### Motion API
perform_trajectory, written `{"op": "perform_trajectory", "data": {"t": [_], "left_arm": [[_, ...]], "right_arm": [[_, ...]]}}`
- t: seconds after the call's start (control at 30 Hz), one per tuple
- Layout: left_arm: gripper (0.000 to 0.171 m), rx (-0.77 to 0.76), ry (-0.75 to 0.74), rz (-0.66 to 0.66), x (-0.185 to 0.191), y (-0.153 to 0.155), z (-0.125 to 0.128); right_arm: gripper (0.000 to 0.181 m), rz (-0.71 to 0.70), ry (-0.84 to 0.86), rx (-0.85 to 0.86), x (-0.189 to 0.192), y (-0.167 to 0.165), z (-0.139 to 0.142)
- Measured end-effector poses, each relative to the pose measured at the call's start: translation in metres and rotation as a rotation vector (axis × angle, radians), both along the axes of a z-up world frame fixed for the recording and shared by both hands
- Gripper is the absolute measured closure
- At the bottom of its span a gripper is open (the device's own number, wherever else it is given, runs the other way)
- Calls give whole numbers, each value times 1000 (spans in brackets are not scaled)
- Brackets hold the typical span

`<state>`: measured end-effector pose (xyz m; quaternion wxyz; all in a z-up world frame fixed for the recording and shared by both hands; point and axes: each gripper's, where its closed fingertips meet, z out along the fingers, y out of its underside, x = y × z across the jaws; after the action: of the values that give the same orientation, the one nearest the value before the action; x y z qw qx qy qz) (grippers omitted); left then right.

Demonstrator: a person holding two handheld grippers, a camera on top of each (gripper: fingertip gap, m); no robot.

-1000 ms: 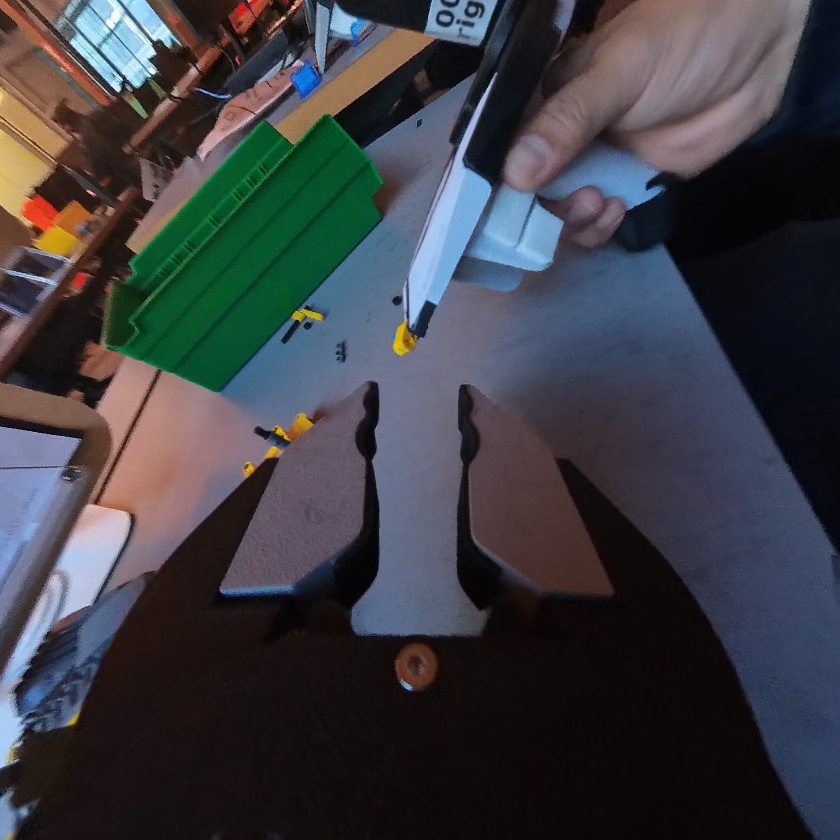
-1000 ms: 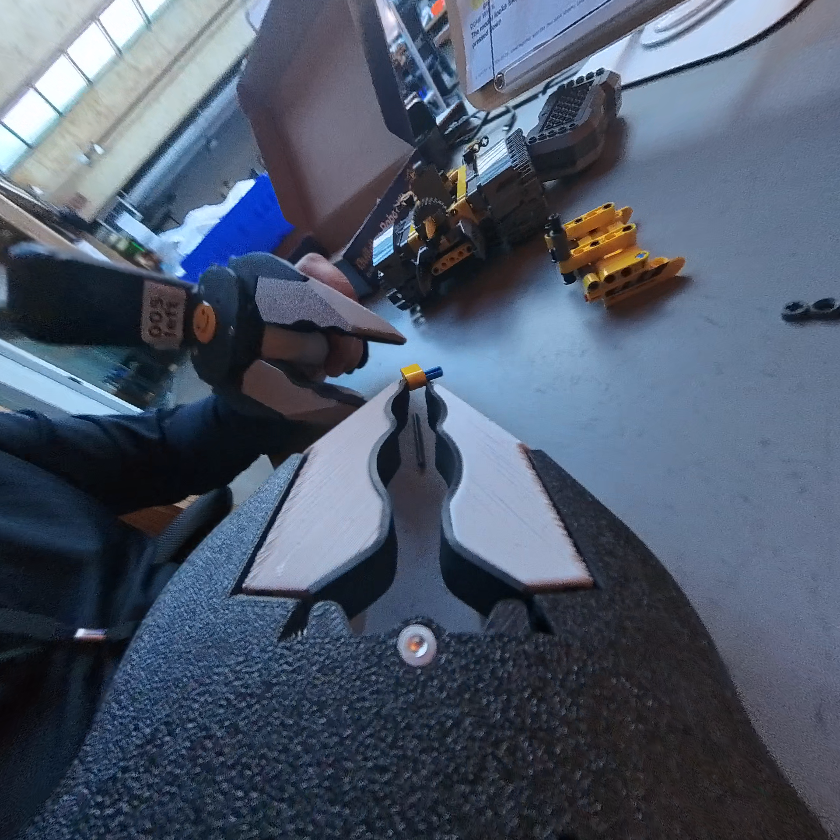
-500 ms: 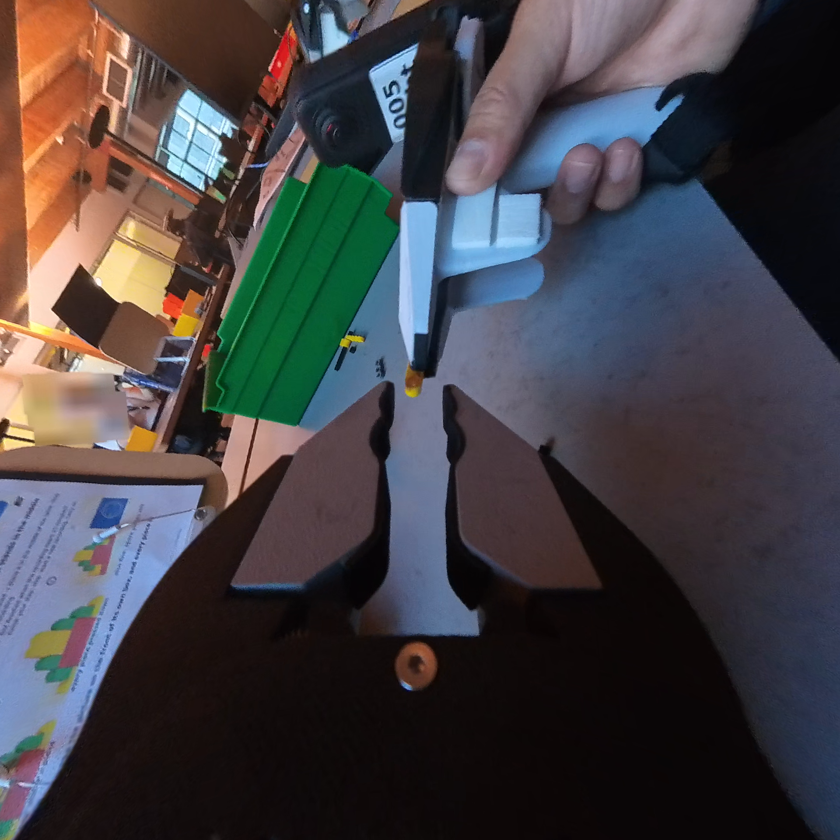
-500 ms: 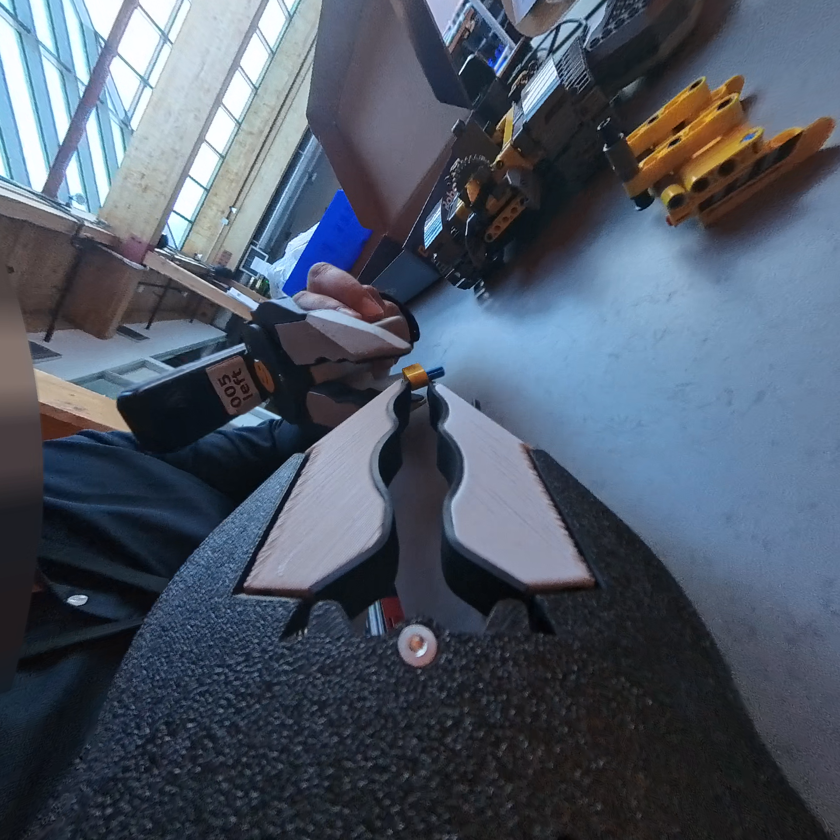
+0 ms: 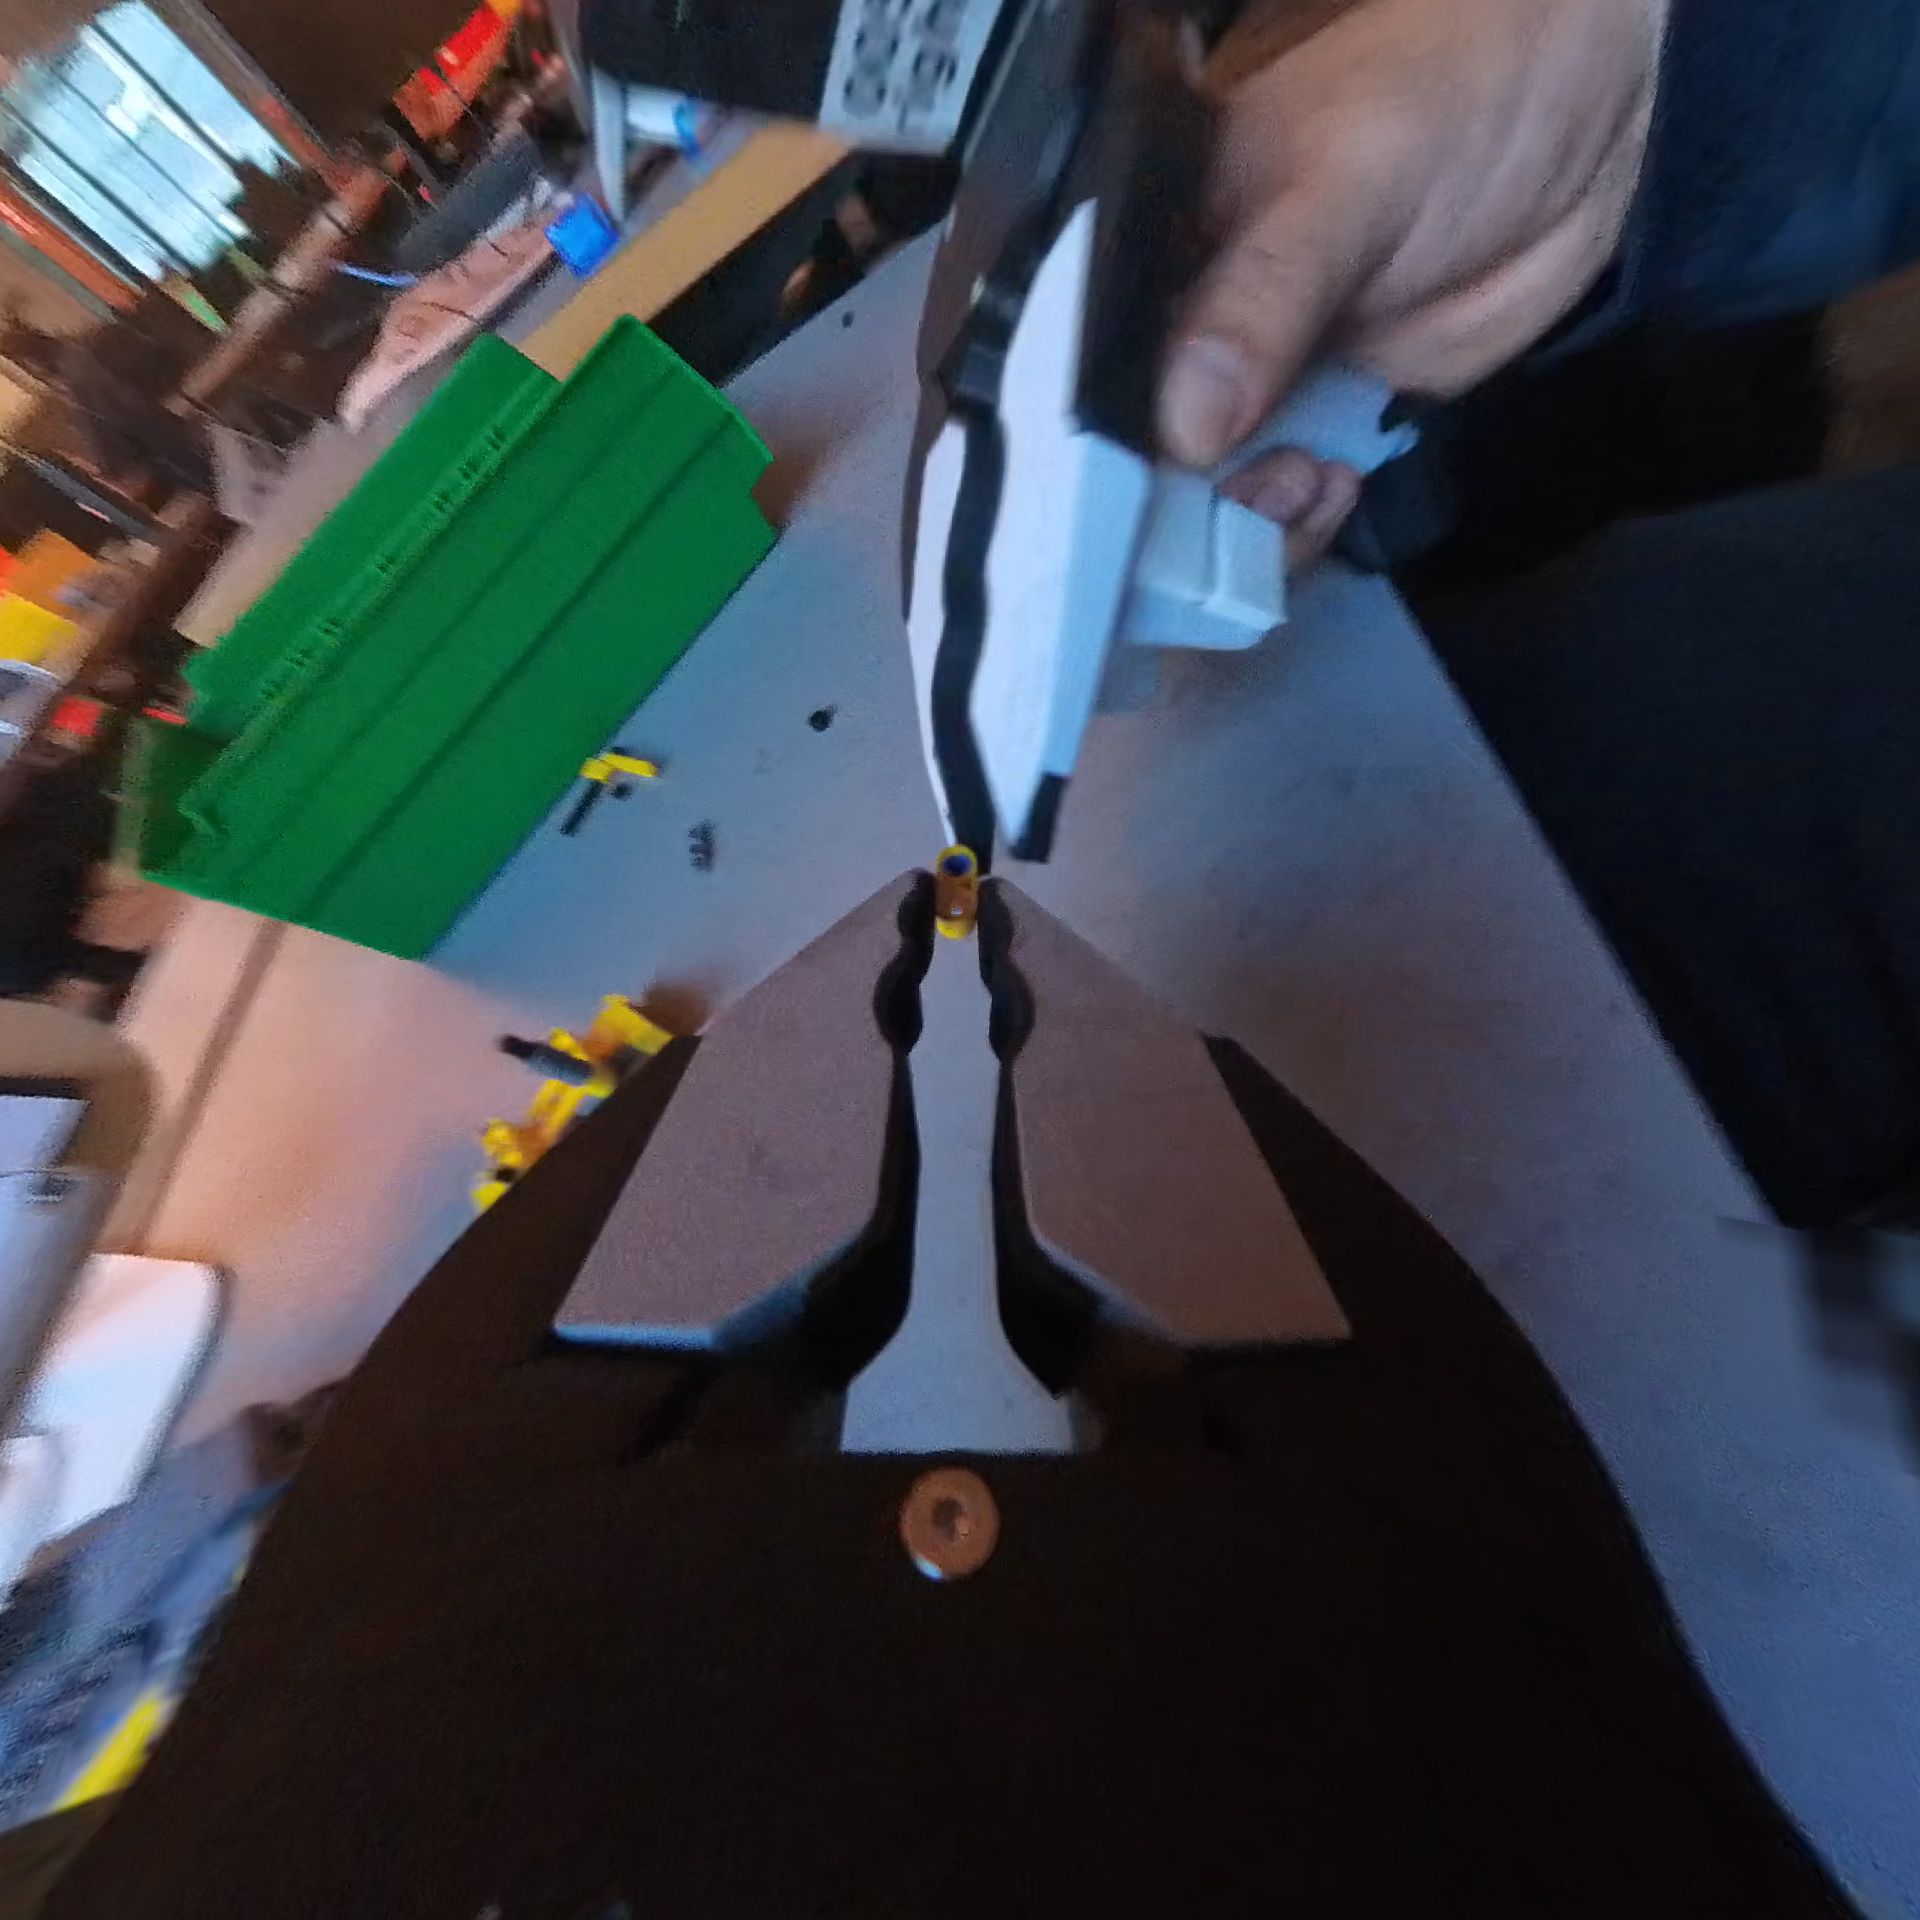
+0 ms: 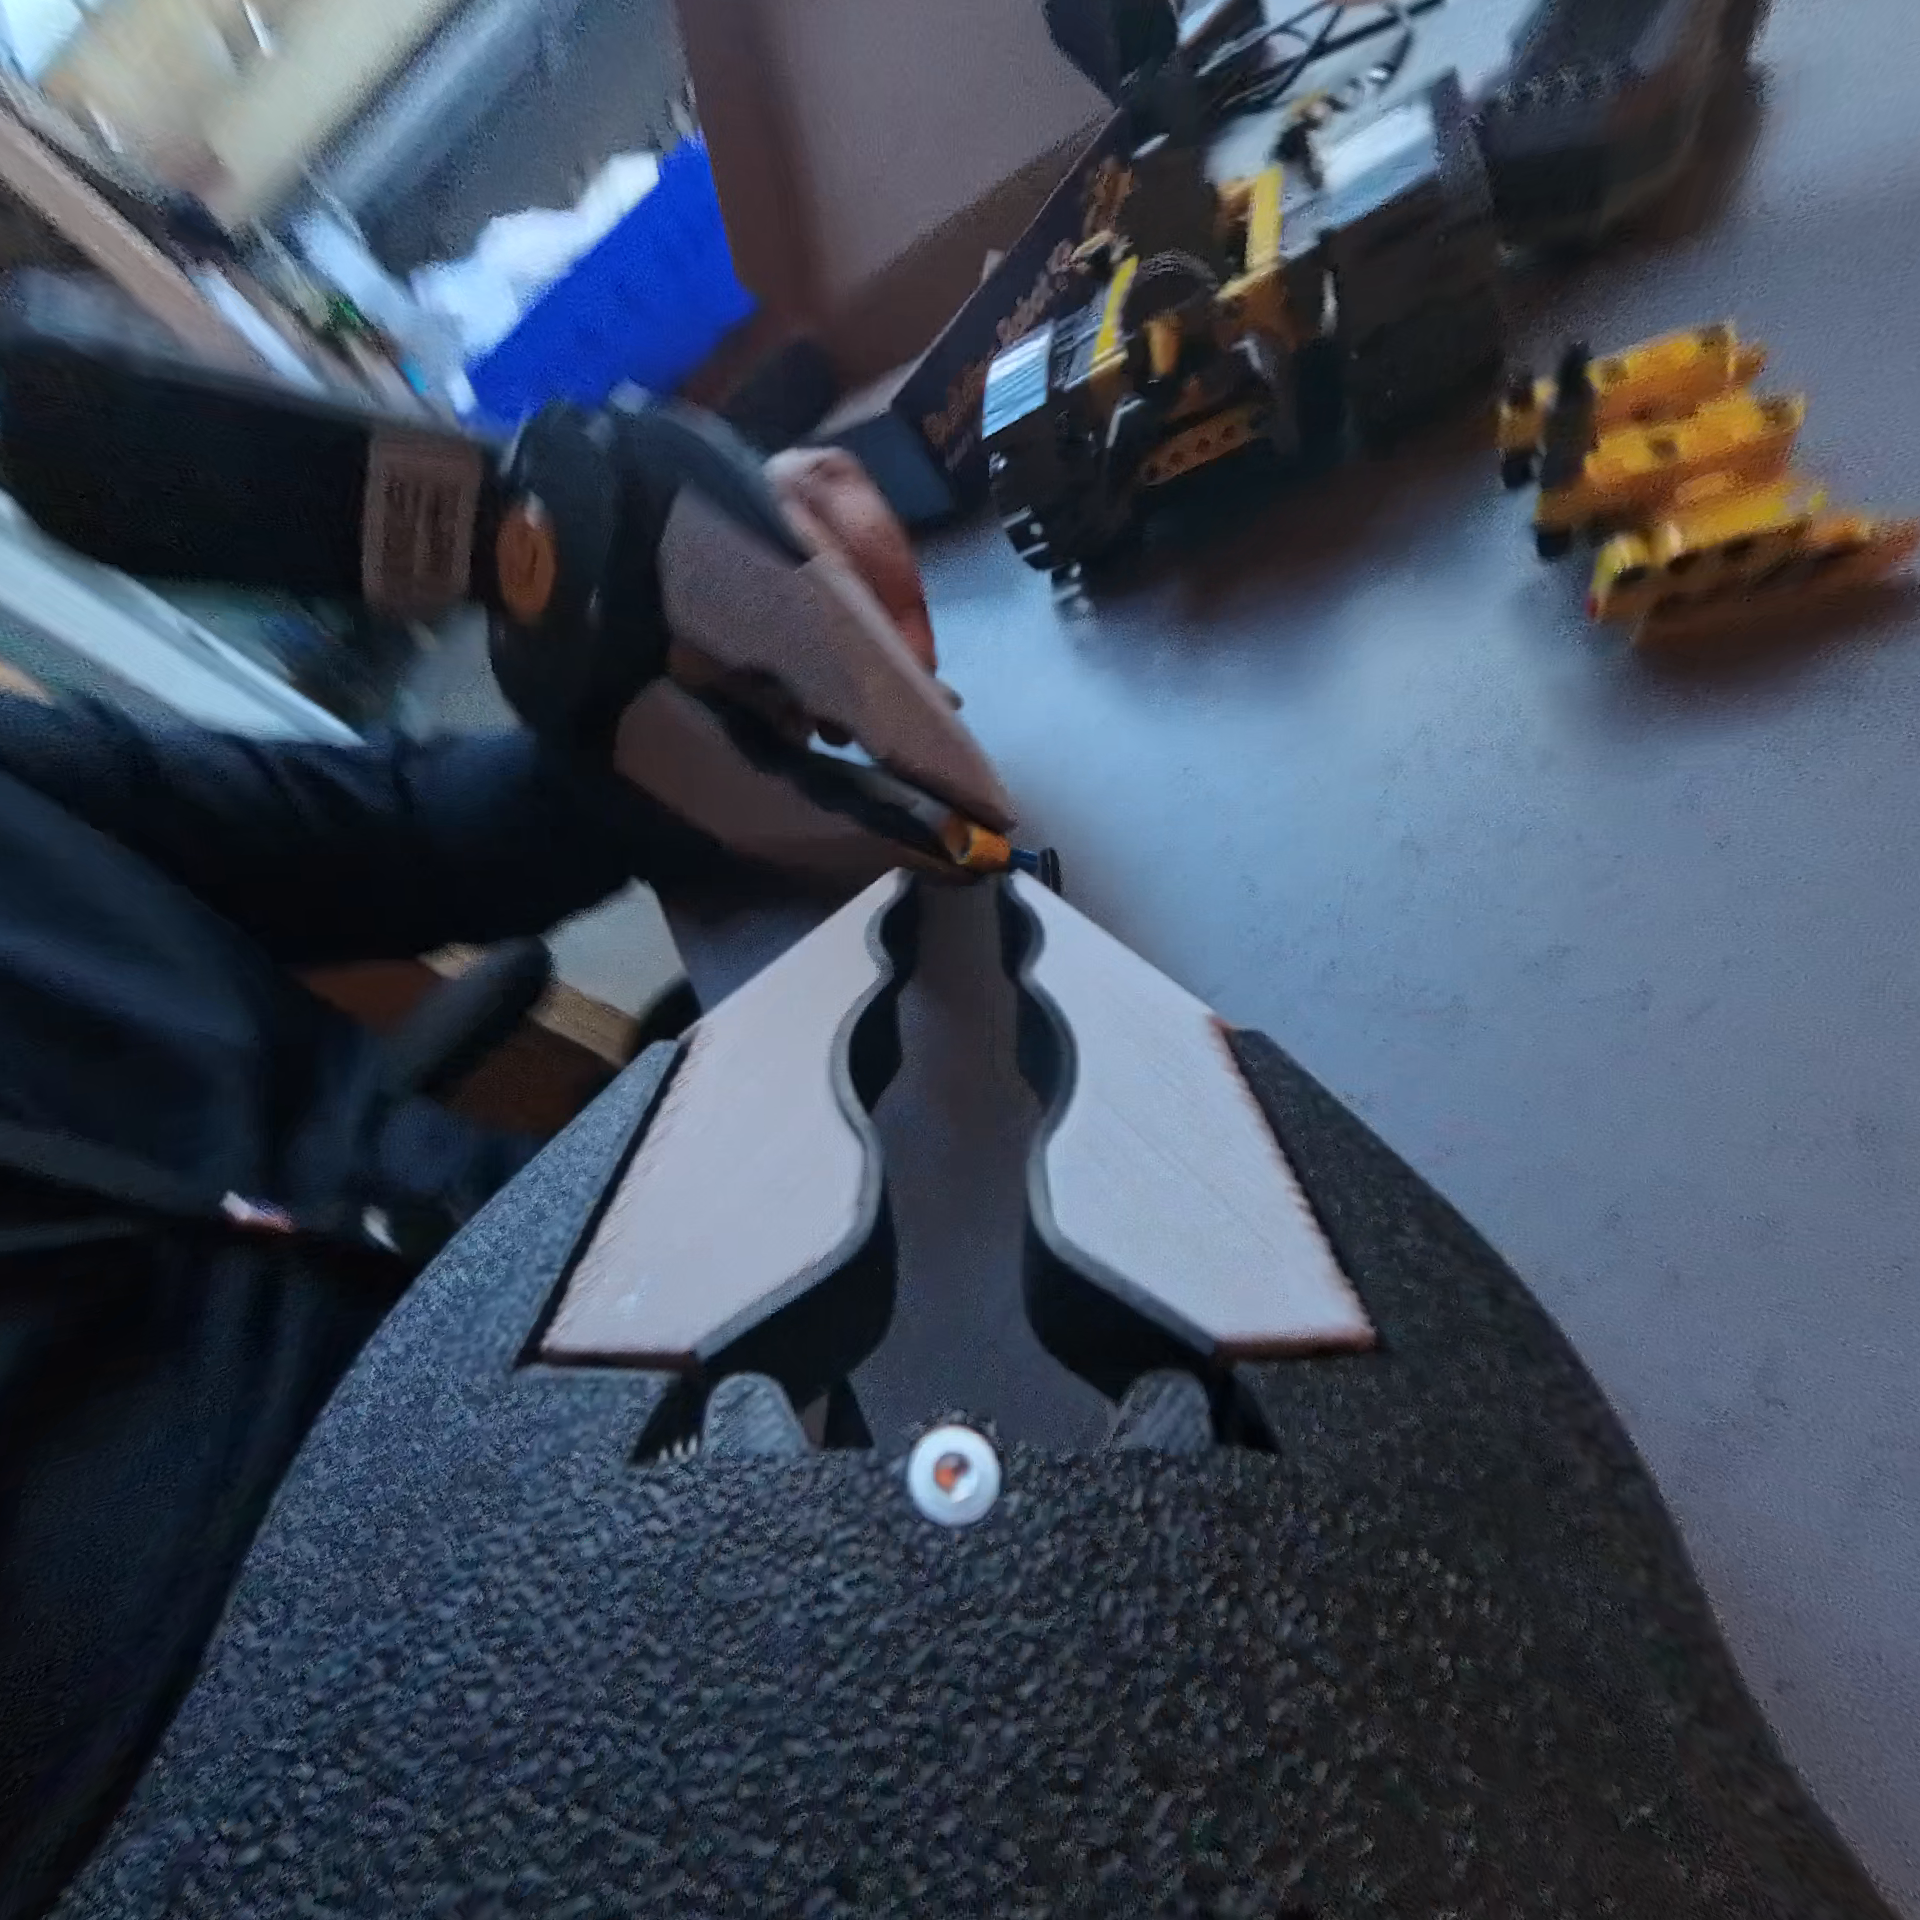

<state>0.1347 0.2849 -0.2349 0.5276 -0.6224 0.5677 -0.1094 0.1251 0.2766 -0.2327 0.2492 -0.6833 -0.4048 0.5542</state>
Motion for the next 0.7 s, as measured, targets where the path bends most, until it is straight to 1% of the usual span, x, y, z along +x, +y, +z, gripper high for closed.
{"op": "perform_trajectory", "data": {"t": [0.03,0.1,0.17,0.23,0.3,0.4,0.47,0.6,0.7], "left_arm": [[166,-68,-28,-5,0,-1,-2],[166,-200,-35,-15,0,-3,-12],[166,-263,-26,-16,0,-4,-21],[166,-302,-14,-36,2,-8,-28],[166,-336,-2,-61,6,-12,-33],[166,-346,27,-87,8,-17,-37],[166,-361,41,-114,9,-21,-40],[166,-387,89,-136,11,-27,-47],[166,-414,112,-140,11,-29,-52]], "right_arm": [[165,19,-36,116,3,-4,0],[164,44,-127,380,9,-11,-2],[165,58,-247,621,15,-12,-8],[164,87,-354,775,19,-13,-16],[162,134,-390,832,18,-19,-20],[162,204,-407,845,16,-27,-26],[162,242,-446,857,17,-26,-30],[162,388,-521,863,21,-35,-42],[163,413,-558,895,19,-34,-47]]}}
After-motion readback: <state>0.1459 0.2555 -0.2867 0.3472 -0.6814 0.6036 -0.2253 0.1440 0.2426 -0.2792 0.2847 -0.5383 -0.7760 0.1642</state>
